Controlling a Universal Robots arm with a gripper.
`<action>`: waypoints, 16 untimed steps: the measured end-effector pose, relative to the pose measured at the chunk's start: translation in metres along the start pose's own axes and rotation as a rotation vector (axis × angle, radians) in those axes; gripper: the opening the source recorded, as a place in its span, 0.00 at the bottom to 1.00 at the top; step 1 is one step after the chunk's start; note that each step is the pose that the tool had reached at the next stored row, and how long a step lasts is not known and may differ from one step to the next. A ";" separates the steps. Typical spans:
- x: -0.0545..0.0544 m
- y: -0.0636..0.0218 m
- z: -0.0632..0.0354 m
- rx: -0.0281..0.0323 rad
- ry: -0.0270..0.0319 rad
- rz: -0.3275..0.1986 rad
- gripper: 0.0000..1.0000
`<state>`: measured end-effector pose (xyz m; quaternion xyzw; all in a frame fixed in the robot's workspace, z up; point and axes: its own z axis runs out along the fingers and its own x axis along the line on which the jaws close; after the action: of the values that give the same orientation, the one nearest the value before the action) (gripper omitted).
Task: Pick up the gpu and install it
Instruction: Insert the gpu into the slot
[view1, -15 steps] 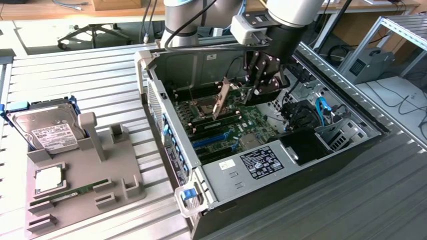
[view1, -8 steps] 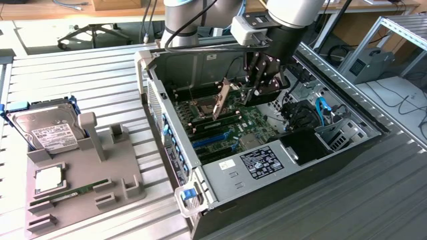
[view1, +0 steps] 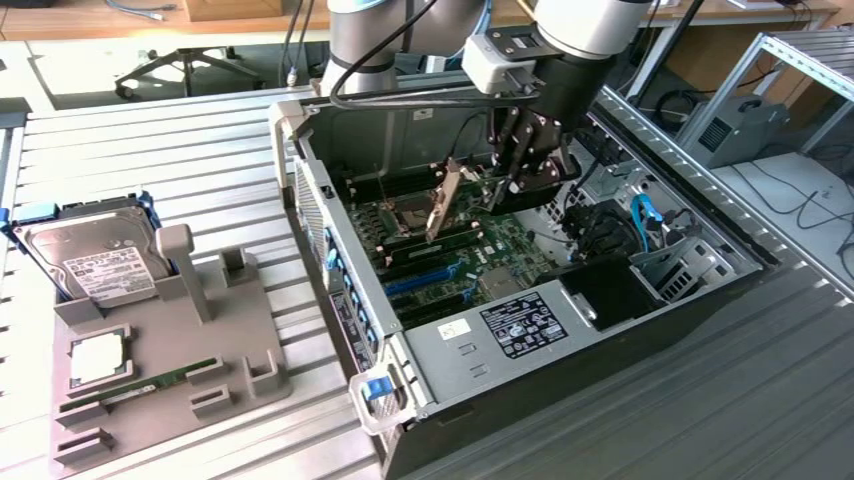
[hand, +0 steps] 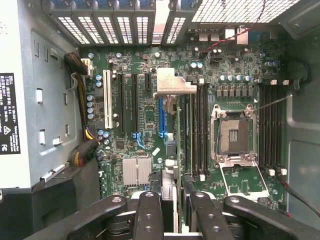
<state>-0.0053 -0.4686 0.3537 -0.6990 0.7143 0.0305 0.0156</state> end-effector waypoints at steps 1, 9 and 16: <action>0.000 0.0000 0.0001 0.0000 0.0000 0.000 0.27; 0.002 0.0000 0.0008 0.0000 0.0001 0.000 0.27; 0.003 0.0000 0.0015 0.0000 0.0000 0.000 0.27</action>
<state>-0.0054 -0.4719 0.3520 -0.6990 0.7143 0.0305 0.0156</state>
